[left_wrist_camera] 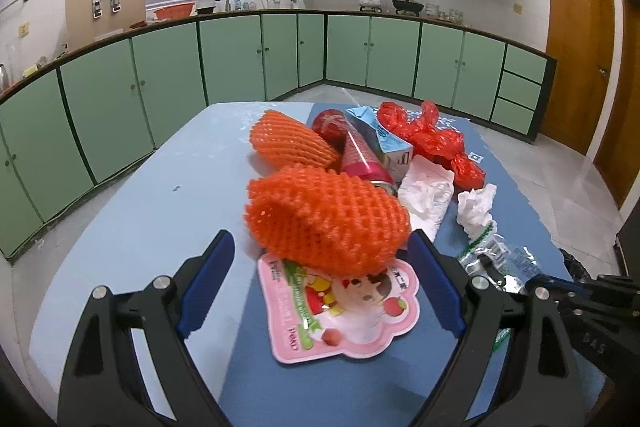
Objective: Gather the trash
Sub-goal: 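Grasp the clear snack wrapper with the right gripper while the left grasps the orange foam net, then carry both items over the bin and open both grippers to drop them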
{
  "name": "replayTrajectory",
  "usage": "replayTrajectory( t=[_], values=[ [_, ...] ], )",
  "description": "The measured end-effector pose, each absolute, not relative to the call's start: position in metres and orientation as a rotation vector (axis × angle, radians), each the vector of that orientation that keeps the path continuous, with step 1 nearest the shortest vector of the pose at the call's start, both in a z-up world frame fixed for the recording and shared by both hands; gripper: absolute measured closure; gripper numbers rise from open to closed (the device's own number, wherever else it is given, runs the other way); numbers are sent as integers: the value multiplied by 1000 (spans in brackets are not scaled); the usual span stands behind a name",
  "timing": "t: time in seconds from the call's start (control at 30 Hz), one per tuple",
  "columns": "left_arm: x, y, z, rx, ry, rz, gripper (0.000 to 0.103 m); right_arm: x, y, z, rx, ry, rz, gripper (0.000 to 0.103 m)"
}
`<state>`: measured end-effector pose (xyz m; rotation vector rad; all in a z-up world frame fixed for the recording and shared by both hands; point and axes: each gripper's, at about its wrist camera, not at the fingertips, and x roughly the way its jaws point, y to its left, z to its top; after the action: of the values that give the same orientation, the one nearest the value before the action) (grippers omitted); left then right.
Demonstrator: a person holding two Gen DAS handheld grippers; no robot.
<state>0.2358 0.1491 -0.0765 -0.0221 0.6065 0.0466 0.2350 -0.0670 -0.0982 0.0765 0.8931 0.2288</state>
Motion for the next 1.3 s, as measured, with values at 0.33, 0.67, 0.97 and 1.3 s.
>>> replayTrajectory(
  t=[0.33,0.67,0.97,1.3],
  values=[
    [240,135,-82,-4,581,28,40,230,-70,-90,102,794,224,97],
    [247,128,-84,-9,592,9,83,230,-70,-91,106,791,228,97],
    [228,133,-73,-20,537,44,90,224,-73,-80,112,738,225,97],
    [199,105,-41,-22,460,-59,91,210,-103,-50,126,668,171,97]
  ],
)
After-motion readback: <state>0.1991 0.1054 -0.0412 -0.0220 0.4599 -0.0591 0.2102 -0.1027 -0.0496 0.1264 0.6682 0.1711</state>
